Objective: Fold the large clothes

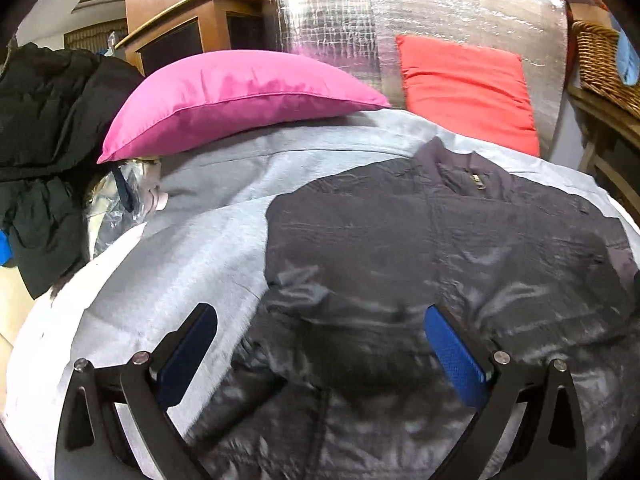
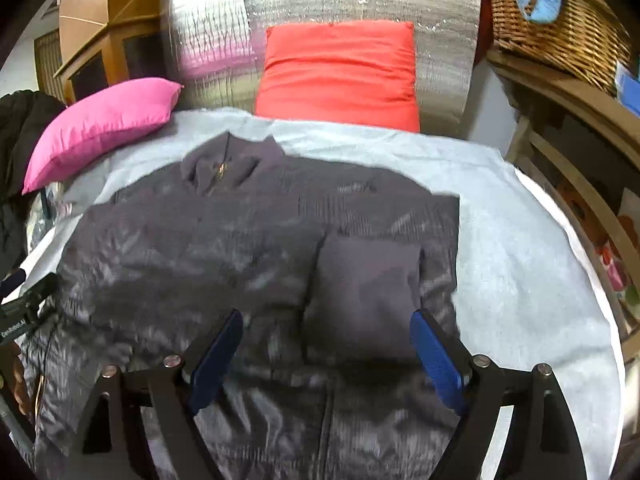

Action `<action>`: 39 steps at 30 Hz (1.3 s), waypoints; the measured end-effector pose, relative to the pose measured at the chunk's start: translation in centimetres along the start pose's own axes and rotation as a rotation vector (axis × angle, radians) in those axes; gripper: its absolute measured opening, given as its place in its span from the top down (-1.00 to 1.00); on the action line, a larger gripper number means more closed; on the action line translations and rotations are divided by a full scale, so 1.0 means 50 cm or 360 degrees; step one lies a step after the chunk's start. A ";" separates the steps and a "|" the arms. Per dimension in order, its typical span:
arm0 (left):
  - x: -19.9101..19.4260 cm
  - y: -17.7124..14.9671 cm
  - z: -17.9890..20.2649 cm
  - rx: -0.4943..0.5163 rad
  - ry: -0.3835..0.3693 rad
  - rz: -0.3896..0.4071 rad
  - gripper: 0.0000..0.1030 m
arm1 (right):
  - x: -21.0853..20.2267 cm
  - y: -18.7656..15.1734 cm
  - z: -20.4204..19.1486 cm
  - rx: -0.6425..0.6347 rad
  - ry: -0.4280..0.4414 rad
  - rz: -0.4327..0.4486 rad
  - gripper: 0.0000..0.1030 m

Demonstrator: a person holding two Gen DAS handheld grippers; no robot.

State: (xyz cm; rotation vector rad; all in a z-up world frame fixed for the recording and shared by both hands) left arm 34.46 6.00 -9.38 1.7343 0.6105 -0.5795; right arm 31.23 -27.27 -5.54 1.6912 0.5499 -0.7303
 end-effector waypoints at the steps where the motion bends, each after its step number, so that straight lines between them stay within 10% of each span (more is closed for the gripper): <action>1: 0.010 0.001 -0.007 -0.0014 0.0007 -0.0006 -1.00 | 0.011 0.012 0.001 0.0010 0.0008 0.0003 -0.71; 12: 0.138 -0.013 0.003 -0.0064 -0.0062 -0.0182 -1.00 | 0.203 0.037 0.015 -0.0051 -0.0232 -0.0092 -1.00; 17: 0.109 -0.007 -0.012 -0.0095 0.0016 -0.0176 -1.00 | 0.181 0.048 0.050 0.0084 -0.0046 -0.0112 -0.99; 20: 0.032 0.022 0.015 -0.0039 0.0072 0.0040 -1.00 | 0.122 0.056 0.086 0.0187 0.0097 -0.0019 -0.98; 28: 0.025 0.062 0.199 0.0168 -0.0158 0.0105 -1.00 | 0.116 0.138 0.255 0.0623 0.0257 -0.0081 -0.99; 32: 0.097 0.017 0.222 0.0174 -0.0177 -0.0029 -1.00 | 0.176 0.149 0.296 0.0741 0.0351 -0.0235 -0.55; 37: 0.097 0.013 0.217 0.0180 -0.0157 -0.0017 -1.00 | 0.251 0.156 0.302 0.0772 0.0376 -0.0364 -0.51; 39: 0.105 0.012 0.217 0.0184 -0.0148 -0.0015 -1.00 | 0.260 0.165 0.281 0.0716 0.0440 -0.0392 0.17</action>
Point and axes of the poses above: each gripper's, at about its wrist camera, not at the fingertips, and x roughly the way its jaws point, z to its right, y to its top, the point moved 2 cm from there along x, roughly the way its jaws point, and after that the axes turned 12 degrees about x, right-handed, at the moved point
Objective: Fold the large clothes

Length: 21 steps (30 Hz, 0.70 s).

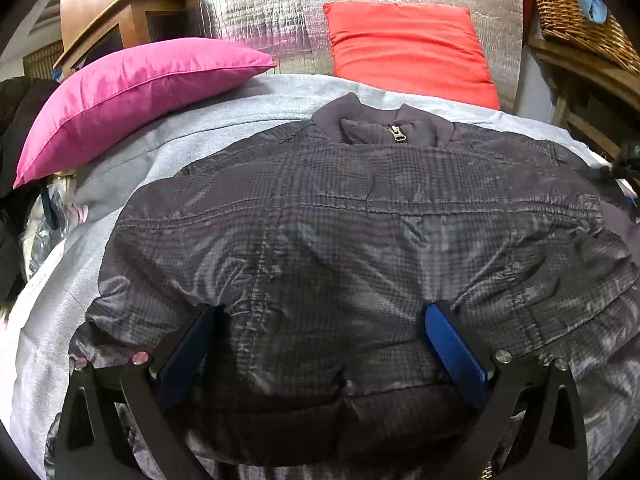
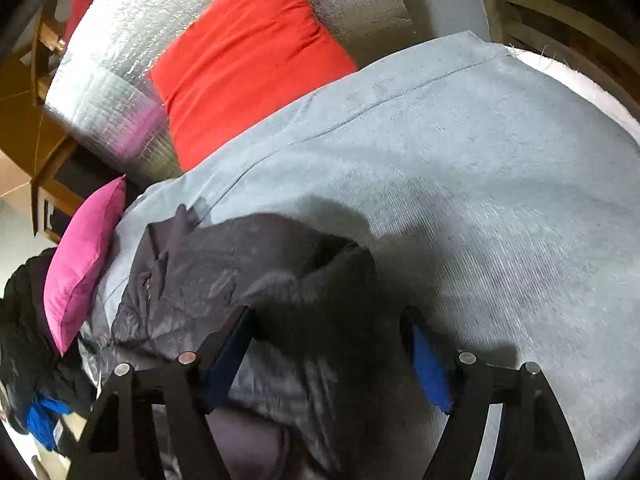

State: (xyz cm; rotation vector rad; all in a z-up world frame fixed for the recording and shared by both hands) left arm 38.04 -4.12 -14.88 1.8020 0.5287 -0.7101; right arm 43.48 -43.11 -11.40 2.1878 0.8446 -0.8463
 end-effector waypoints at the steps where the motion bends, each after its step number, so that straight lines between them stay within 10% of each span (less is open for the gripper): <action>1: -0.004 -0.001 0.004 -0.0002 -0.0001 0.0000 -1.00 | -0.002 -0.005 -0.020 -0.0055 -0.0028 0.0012 0.68; 6: -0.005 -0.001 0.011 0.0022 0.0012 -0.0001 -1.00 | -0.003 -0.010 -0.033 -0.0188 -0.0209 0.0113 0.74; 9: -0.008 -0.003 0.009 0.0016 0.0012 -0.0002 -1.00 | 0.011 -0.033 -0.027 -0.0208 -0.0304 0.0187 0.36; 11: -0.006 -0.003 0.010 0.0017 0.0015 -0.0003 -1.00 | -0.030 -0.048 -0.045 -0.0207 -0.0329 0.0285 -0.59; 15: -0.007 -0.002 0.013 0.0027 0.0033 -0.0004 -1.00 | -0.123 -0.110 -0.125 -0.0380 -0.0341 0.0530 -0.59; 21: -0.040 0.006 -0.023 -0.0035 -0.0056 -0.0039 -1.00 | -0.072 -0.272 -0.262 -0.0606 0.0004 0.0238 -0.59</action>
Point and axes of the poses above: each gripper's, at about its wrist camera, not at the fingertips, and x roughly the way its jaws point, z to its right, y to its top, the point moved 2 cm from there along x, roughly the way its jaws point, and after that the axes turned 12 degrees about x, right-handed, at the moved point
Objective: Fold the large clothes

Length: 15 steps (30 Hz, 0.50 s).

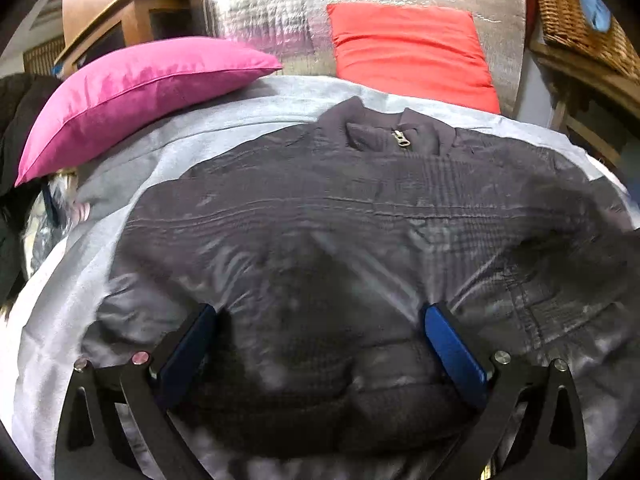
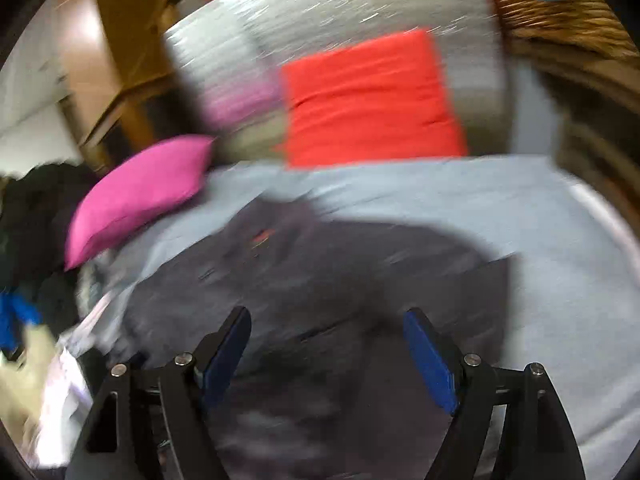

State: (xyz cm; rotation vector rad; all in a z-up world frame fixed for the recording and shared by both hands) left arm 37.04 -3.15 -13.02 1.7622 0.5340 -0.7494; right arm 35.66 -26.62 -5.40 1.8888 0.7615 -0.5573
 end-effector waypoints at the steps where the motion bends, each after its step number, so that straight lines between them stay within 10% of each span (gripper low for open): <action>1: -0.029 0.004 -0.026 -0.0041 -0.0082 0.0012 -1.00 | 0.032 -0.022 -0.007 -0.0029 -0.0038 -0.0057 -0.59; 7: -0.104 0.030 -0.268 -0.0360 -0.0153 0.0225 -1.00 | 0.104 -0.084 0.012 -0.0202 -0.0218 -0.0052 -0.62; 12: 0.073 -0.003 -0.464 -0.0965 -0.0423 -0.0082 -0.74 | 0.107 -0.091 0.004 -0.0248 -0.0264 -0.0038 -0.67; 15: 0.140 0.007 -0.455 -0.0942 -0.0503 -0.0195 -0.46 | 0.105 -0.092 0.000 -0.0237 -0.0246 -0.0032 -0.69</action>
Point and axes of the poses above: each gripper's, at about its wrist camera, not at the fingertips, and x roughly the way its jaws point, z to its right, y to its top, the point moved 2 cm from there along x, roughly the way its jaws point, and after that the axes turned 12 degrees about x, right-handed, at the moved point
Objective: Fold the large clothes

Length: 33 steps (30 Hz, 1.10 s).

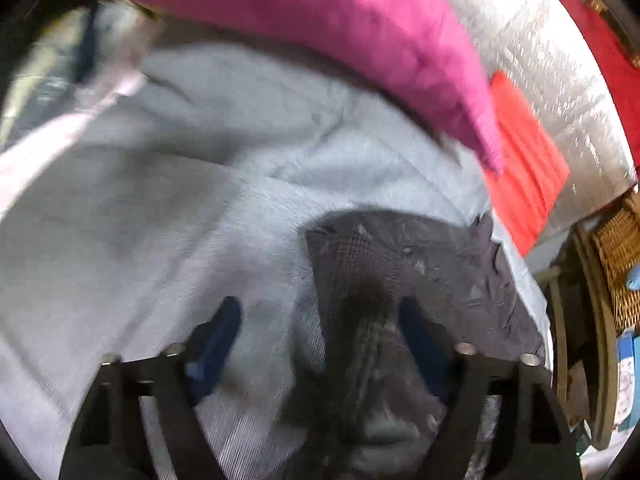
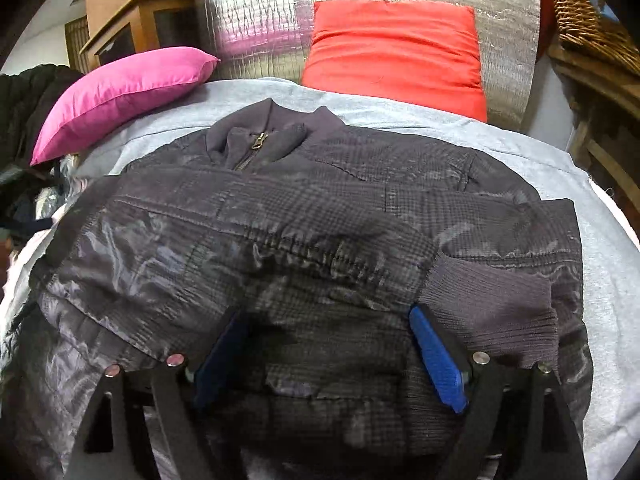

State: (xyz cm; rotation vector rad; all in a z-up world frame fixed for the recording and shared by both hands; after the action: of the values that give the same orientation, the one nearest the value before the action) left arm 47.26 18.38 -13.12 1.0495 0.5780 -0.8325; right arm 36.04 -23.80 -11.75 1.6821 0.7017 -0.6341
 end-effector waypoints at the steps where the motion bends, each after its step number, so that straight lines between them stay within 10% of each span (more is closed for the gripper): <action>1: 0.022 0.011 0.005 -0.0001 -0.0004 -0.0012 -0.46 | -0.001 0.000 0.004 0.0009 0.0011 0.0001 -0.69; 4: 0.069 0.032 0.016 -0.0007 -0.0020 -0.0077 -0.46 | 0.000 -0.003 -0.001 0.0020 0.0025 0.0008 -0.70; 5: 0.072 0.039 0.021 0.0012 -0.0024 -0.0052 -0.19 | -0.005 -0.006 0.001 0.0020 0.0025 0.0009 -0.70; 6: 0.076 0.049 0.033 0.0080 -0.0032 -0.0037 0.67 | -0.009 -0.005 0.003 0.0022 0.0029 0.0009 -0.70; 9: 0.055 0.053 0.081 0.0323 0.0036 0.0071 0.81 | 0.000 -0.004 0.007 0.0027 0.0037 0.0008 -0.70; 17: 0.103 0.054 0.087 0.0587 0.0145 0.0045 0.76 | 0.003 -0.005 0.009 0.0025 0.0040 0.0016 -0.71; 23: 0.034 0.055 0.051 0.0451 0.0221 0.0123 0.05 | 0.001 -0.005 0.010 0.0025 0.0041 0.0020 -0.71; 33: -0.067 -0.121 0.044 0.0446 0.0015 0.0037 -0.18 | 0.001 -0.006 0.011 0.0026 0.0042 0.0027 -0.71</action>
State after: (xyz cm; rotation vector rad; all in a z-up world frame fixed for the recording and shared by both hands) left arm 40.46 15.88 -12.81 1.3131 0.4638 -0.9056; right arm 35.85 -24.26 -12.09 1.7127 0.7024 -0.6082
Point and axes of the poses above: each gripper's, at about its wrist camera, not at the fingertips, and x roughly the way its jaws point, z to its right, y to its top, the point moved 2 cm from there along x, roughly the way its jaws point, and after that the axes turned 12 degrees about x, right-handed, at the moved point
